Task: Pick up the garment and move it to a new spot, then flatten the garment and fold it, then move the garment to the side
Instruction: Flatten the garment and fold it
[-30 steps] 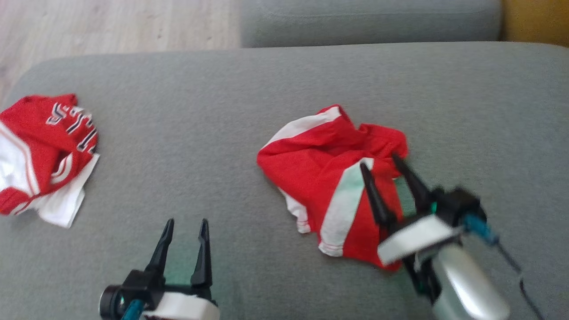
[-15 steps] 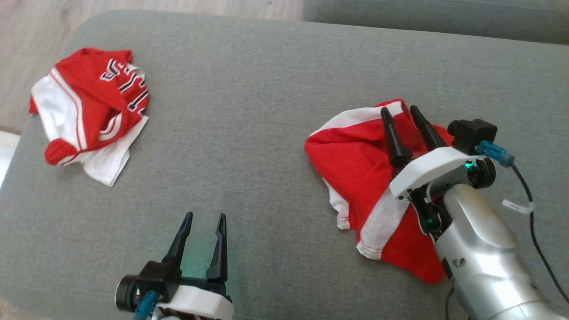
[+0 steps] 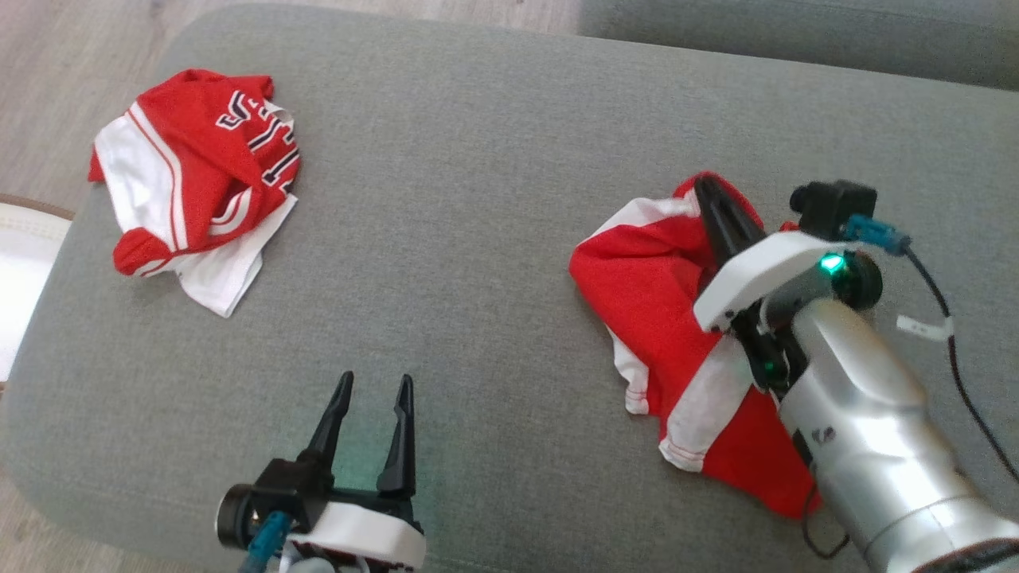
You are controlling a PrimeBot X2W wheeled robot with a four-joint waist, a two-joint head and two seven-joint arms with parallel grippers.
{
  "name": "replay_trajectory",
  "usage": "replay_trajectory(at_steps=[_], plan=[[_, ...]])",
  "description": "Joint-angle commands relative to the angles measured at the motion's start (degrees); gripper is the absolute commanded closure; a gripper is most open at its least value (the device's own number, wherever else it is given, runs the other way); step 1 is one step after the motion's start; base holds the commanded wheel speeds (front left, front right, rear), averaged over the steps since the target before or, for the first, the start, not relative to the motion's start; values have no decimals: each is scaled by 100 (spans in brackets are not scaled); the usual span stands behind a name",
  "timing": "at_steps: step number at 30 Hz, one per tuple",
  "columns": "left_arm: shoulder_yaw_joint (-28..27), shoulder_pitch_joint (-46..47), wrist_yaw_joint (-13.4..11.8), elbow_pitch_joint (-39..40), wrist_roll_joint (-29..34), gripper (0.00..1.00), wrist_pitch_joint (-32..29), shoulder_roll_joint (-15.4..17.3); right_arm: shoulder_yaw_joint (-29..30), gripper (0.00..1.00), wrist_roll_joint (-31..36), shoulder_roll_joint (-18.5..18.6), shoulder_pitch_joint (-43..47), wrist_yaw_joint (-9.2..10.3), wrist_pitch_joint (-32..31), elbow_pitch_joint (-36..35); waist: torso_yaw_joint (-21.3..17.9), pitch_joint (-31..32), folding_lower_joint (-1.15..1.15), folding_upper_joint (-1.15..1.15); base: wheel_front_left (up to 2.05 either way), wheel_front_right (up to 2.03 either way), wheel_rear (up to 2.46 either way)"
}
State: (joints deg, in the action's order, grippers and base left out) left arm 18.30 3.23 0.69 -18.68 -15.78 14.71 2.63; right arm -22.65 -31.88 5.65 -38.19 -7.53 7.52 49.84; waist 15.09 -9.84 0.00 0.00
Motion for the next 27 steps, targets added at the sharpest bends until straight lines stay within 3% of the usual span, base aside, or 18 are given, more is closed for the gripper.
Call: replay_trajectory(at_steps=[1,7,13,19,27], plan=[[-141,117,-36,115,-50,0,29,25,-143,100,-37,-65,-364,4,127,-203,36,23,0,0,0,0,0],[-194,-4,-50,82,-102,0,29,25,-267,100,-246,-143,-1116,4,647,-833,127,137,0,0,0,0,0],[-367,-137,-51,96,-36,0,29,25,-141,100,-543,-217,-1553,4,743,-1791,36,380,0,0,0,0,0],[-473,-316,-31,166,-2,0,29,25,62,100,-808,83,-569,4,746,-2270,-299,556,0,0,0,0,0],[-447,-340,1,197,9,0,29,25,664,100,-988,714,1210,4,679,-1940,-646,534,0,0,0,0,0]])
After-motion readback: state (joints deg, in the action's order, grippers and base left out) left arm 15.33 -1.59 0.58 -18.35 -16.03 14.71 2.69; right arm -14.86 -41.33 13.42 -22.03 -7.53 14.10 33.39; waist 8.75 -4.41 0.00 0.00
